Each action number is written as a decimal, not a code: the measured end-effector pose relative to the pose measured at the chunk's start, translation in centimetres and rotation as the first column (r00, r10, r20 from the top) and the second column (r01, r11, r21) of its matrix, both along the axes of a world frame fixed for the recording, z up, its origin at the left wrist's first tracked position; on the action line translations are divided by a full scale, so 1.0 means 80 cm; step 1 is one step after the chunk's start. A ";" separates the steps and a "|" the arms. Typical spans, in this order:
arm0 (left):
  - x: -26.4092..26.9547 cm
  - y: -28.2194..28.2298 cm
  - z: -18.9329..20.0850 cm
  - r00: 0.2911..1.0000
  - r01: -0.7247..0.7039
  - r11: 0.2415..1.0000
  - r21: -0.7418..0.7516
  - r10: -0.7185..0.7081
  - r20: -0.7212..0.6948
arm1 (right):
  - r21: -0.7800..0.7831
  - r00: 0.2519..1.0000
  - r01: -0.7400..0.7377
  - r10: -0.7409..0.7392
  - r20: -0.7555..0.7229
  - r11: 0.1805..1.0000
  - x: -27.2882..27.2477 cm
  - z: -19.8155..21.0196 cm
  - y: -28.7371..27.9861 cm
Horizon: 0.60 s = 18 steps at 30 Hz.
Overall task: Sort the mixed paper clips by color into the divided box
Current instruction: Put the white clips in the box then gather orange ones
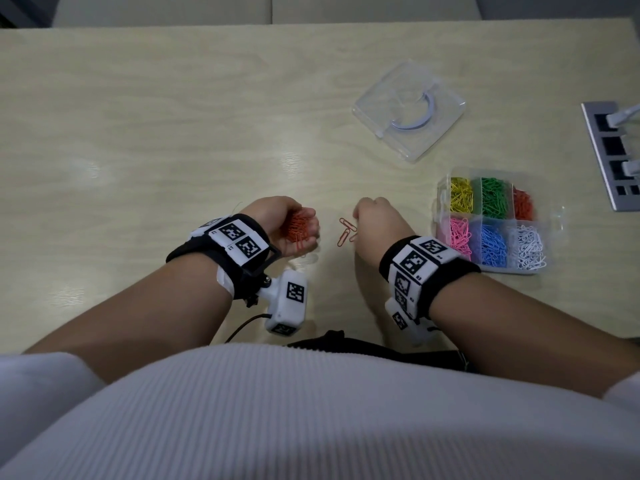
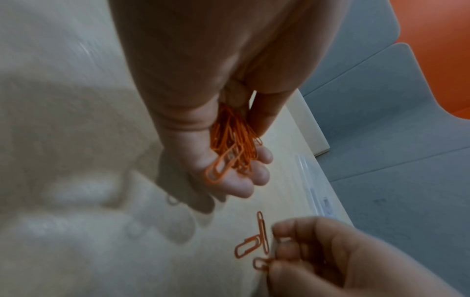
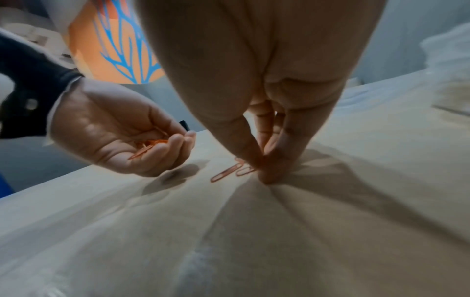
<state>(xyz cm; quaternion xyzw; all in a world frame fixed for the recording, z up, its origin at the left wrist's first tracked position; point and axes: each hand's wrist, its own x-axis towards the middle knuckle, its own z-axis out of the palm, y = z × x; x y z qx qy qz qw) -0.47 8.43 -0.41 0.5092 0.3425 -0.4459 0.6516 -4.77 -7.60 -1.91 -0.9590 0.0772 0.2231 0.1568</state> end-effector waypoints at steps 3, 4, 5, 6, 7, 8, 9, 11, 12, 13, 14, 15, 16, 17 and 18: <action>-0.001 -0.001 0.002 1.000 -0.003 1.000 0.003 0.003 0.015 | 0.045 0.992 -0.123 0.121 0.033 0.991 -0.001 0.000 0.015; -0.002 0.000 0.003 1.000 -0.004 1.000 0.009 0.004 0.018 | 0.021 0.977 -0.211 0.210 0.046 0.977 -0.002 0.000 0.018; -0.002 0.000 0.003 1.000 -0.003 1.000 0.015 0.002 0.022 | -0.017 0.952 -0.300 0.300 0.061 0.954 -0.003 -0.001 0.020; -0.002 0.001 0.003 1.000 -0.001 1.000 0.018 0.001 0.024 | -0.049 0.925 -0.368 0.371 0.082 0.929 -0.005 -0.001 0.019; -0.002 0.001 0.002 1.000 -0.002 1.000 0.023 0.002 0.026 | -0.072 0.903 -0.417 0.422 0.085 0.906 -0.006 -0.002 0.017; -0.002 0.002 0.002 1.000 -0.005 1.000 0.028 0.004 0.025 | -0.088 0.884 -0.453 0.460 0.081 0.887 -0.006 -0.002 0.013; -0.002 0.003 0.001 1.000 -0.007 0.999 0.032 0.006 0.024 | -0.101 0.872 -0.478 0.485 0.067 0.872 -0.006 -0.002 0.009; -0.003 0.002 0.002 1.000 0.000 0.999 0.035 0.000 0.019 | -0.116 0.872 -0.480 0.488 0.049 0.869 -0.003 -0.002 0.001; -0.004 0.001 0.002 1.000 0.009 0.999 0.037 -0.009 0.015 | -0.117 0.883 -0.460 0.467 0.042 0.880 -0.001 -0.002 -0.001; -0.005 -0.001 0.001 1.000 0.019 0.999 0.043 -0.019 0.014 | -0.116 0.897 -0.434 0.440 0.030 0.893 0.002 -0.002 -0.003; -0.007 -0.003 0.001 0.999 0.030 0.998 0.049 -0.031 0.017 | -0.107 0.912 -0.407 0.410 0.015 0.907 0.004 0.000 -0.005; -0.007 -0.005 0.001 0.999 0.041 0.998 0.056 -0.043 0.023 | -0.093 0.924 -0.381 0.383 0.005 0.920 0.007 0.002 -0.006; -0.009 -0.008 0.000 0.998 0.053 0.997 0.059 -0.055 0.030 | -0.075 0.933 -0.358 0.360 0.010 0.931 0.009 0.005 -0.008; -0.009 -0.010 -0.001 0.997 0.062 0.996 0.063 -0.064 0.036 | -0.047 0.942 -0.332 0.333 0.032 0.942 0.012 0.009 -0.009; -0.010 -0.013 -0.002 0.997 0.070 0.996 0.064 -0.073 0.039 | -0.005 0.951 -0.303 0.303 0.067 0.953 0.014 0.015 -0.010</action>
